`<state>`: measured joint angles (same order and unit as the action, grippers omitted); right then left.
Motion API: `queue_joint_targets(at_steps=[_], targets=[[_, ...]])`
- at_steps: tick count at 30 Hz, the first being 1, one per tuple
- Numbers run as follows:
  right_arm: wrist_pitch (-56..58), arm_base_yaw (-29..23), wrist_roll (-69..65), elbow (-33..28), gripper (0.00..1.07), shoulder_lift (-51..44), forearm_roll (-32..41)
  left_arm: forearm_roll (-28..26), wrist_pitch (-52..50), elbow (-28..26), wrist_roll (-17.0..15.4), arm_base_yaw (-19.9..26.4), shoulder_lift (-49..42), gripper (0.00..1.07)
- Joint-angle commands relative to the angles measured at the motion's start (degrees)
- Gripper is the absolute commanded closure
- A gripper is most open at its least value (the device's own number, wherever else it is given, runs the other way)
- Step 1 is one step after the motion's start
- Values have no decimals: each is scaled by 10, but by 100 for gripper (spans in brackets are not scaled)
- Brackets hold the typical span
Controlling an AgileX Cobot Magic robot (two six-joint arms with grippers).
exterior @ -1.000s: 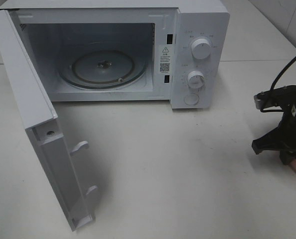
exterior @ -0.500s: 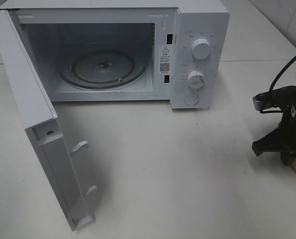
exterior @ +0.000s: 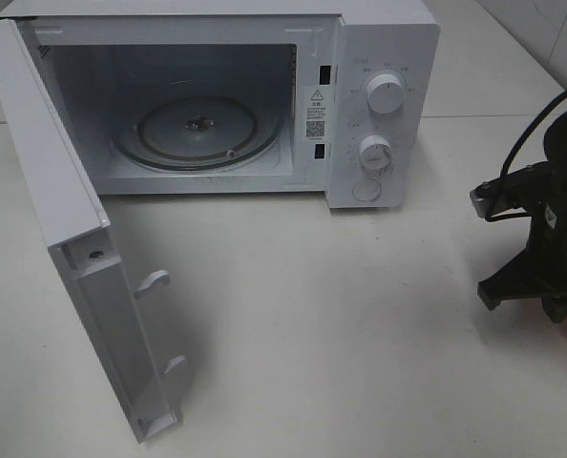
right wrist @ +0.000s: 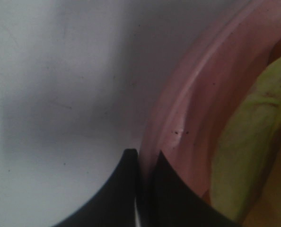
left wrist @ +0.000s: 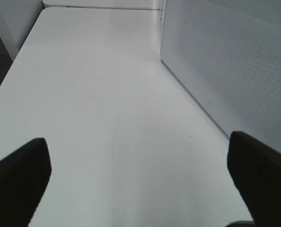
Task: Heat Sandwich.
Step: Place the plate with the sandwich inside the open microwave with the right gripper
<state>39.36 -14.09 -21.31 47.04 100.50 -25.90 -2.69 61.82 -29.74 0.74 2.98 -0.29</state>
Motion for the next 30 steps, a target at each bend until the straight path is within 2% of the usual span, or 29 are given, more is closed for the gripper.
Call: queue_joint_targets(at_steps=[1, 9, 19, 26, 30], targets=[[35, -12, -6, -1, 107, -8, -15, -3, -5, 1, -2, -3, -9, 10], [73, -46, -7, -2, 107, -26, -15, -3, -5, 1, -2, -3, -9, 10], [139, -101, -4, -4, 107, -93, -15, -3, -5, 1, -2, -3, -9, 10], [146, -143, -3, -42, 107, -143, -12, -3, -5, 1, -2, -3, -9, 10], [155, -184, -3, -62, 107, -183, -11, -3, -5, 1, -2, -3, -9, 10]])
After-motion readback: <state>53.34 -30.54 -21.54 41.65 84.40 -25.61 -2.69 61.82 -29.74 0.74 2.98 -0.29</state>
